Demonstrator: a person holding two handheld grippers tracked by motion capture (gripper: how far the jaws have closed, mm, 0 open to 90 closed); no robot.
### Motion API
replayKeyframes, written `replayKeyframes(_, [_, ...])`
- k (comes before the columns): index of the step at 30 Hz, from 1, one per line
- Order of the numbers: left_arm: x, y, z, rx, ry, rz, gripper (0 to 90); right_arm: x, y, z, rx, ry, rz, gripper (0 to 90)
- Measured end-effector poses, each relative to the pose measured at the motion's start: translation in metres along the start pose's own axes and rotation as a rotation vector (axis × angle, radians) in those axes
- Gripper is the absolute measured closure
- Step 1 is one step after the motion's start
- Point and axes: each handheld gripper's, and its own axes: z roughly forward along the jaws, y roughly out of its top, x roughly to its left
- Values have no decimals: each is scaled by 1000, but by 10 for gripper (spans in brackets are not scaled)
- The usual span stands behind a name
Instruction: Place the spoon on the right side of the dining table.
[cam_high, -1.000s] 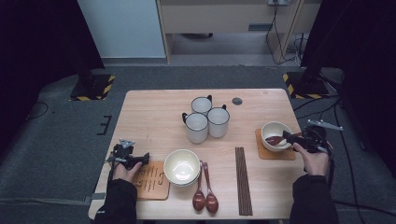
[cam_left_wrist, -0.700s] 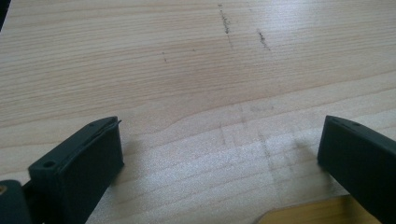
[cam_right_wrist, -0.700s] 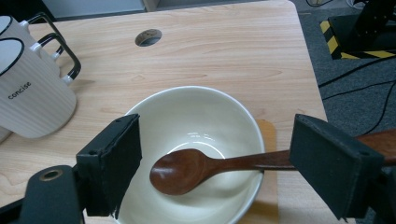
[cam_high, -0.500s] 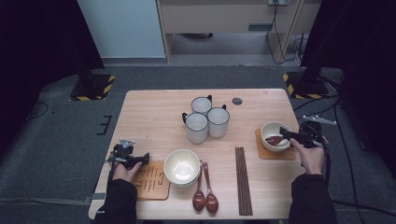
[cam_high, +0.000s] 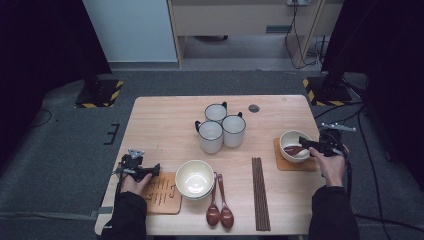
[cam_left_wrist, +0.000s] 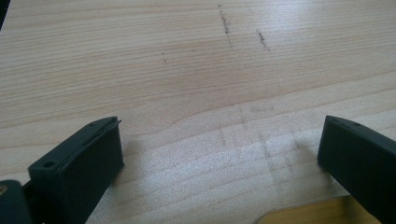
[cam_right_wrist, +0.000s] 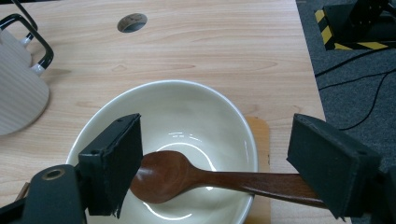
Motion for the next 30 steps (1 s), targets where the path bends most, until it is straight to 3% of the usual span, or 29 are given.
replayKeyframes(3, [0, 0, 0, 0, 0, 0, 0, 1, -1, 0, 20, -14, -15, 183])
replayKeyframes(30, [0, 0, 0, 0, 0, 0, 0, 11, -20, -22, 49, 13, -21, 187])
